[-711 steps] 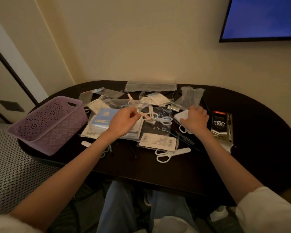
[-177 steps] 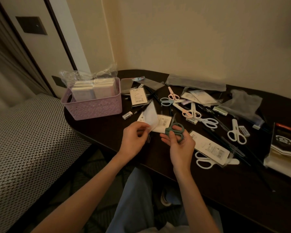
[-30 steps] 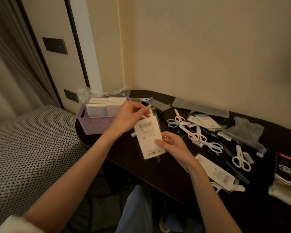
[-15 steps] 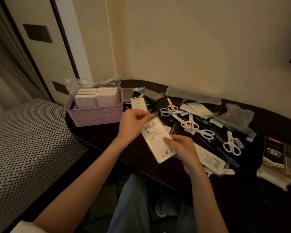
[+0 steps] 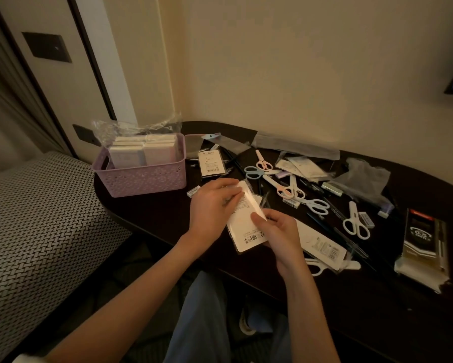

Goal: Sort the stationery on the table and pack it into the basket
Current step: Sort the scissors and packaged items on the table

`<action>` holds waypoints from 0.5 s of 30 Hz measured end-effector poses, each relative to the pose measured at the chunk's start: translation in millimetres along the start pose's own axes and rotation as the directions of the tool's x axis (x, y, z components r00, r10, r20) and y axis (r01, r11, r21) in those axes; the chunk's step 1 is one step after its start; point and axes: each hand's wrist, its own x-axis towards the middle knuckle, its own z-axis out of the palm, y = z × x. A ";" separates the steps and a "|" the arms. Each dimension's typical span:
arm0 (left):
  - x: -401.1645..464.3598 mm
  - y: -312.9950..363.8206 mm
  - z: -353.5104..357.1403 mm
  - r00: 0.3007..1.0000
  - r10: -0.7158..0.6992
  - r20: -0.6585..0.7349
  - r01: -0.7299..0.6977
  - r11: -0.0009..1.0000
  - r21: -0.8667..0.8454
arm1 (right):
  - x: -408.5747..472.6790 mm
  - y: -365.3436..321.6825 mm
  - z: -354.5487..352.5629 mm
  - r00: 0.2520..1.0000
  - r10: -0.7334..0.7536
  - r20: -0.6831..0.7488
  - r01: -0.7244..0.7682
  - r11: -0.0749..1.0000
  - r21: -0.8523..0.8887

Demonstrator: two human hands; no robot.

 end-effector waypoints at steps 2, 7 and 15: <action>-1.9 -0.4 0.2 0.998 0.053 0.028 -0.054 0.998 0.040 | -0.6 0.9 -0.8 1.000 -0.016 -0.001 0.016 1.000 0.001; -3.1 -2.4 0.3 0.997 0.033 0.076 -0.035 0.999 0.021 | -1.2 3.1 -2.4 1.000 -0.018 -0.005 0.018 1.000 0.013; 6.9 2.6 7.6 0.949 -0.314 0.025 0.312 0.929 -0.197 | -1.2 5.8 1.0 0.999 -0.030 -0.024 0.030 1.000 0.009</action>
